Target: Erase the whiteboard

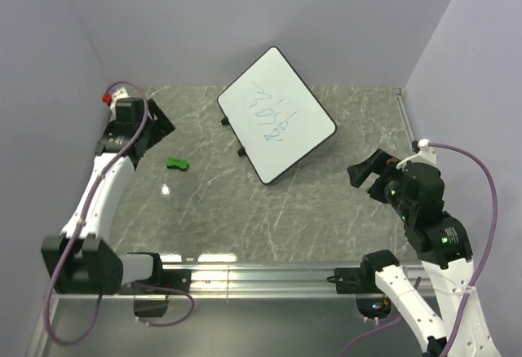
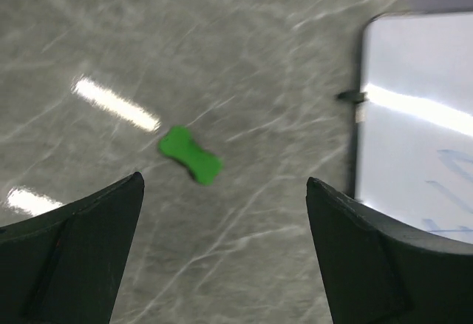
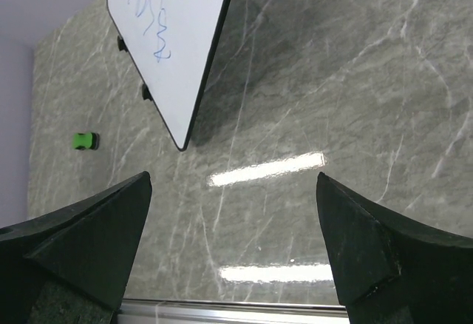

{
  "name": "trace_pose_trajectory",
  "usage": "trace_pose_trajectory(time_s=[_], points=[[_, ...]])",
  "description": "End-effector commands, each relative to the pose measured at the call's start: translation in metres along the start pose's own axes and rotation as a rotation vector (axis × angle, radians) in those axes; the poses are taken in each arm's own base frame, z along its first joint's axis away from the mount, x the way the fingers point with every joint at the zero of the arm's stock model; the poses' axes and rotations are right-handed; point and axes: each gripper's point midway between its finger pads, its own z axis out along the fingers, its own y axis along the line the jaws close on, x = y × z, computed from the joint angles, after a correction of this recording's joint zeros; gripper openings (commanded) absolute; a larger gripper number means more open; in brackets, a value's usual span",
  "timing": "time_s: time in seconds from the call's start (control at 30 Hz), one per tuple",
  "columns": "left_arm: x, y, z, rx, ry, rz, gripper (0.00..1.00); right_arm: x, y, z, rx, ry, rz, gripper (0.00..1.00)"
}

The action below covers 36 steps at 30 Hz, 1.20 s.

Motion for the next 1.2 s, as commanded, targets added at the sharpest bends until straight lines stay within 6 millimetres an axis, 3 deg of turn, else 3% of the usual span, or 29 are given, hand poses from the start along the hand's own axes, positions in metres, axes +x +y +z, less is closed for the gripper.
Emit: trace_pose_trajectory(time_s=[0.0, 0.1, 0.27, 0.4, 0.63, 0.77, 1.0, 1.1, 1.17], points=[[0.036, 0.039, 0.019, -0.154, 0.130, 0.095, 0.96, -0.023, 0.011, -0.003, -0.025, -0.066, -0.053, 0.99], [0.061, 0.053, 0.044, -0.235, 0.206, 0.058, 0.95, -0.035, 0.017, -0.003, -0.025, -0.080, -0.074, 0.99], [0.092, 0.075, 0.077, -0.389, 0.318, -0.015, 0.95, -0.031, 0.022, 0.013, -0.024, -0.043, -0.058, 0.98], [0.108, 0.068, 0.096, -0.393, 0.365, -0.112, 0.92, -0.031, 0.024, 0.024, 0.002, 0.005, -0.074, 0.92], [0.130, 0.057, 0.120, -0.377, 0.406, -0.234, 0.93, -0.024, 0.026, 0.041, -0.001, 0.040, -0.078, 0.92], [0.138, 0.049, 0.129, -0.396, 0.421, -0.250, 0.93, -0.017, 0.026, 0.049, 0.001, 0.074, -0.078, 0.90], [0.154, 0.046, 0.141, -0.462, 0.451, -0.264, 0.92, -0.023, 0.024, 0.054, 0.022, 0.063, -0.108, 0.89], [0.157, 0.045, 0.148, -0.473, 0.466, -0.263, 0.85, -0.028, 0.022, 0.056, 0.044, 0.046, -0.118, 0.89], [0.161, 0.044, 0.153, -0.475, 0.481, -0.259, 0.65, -0.031, 0.024, 0.060, 0.041, 0.044, -0.130, 0.89]])
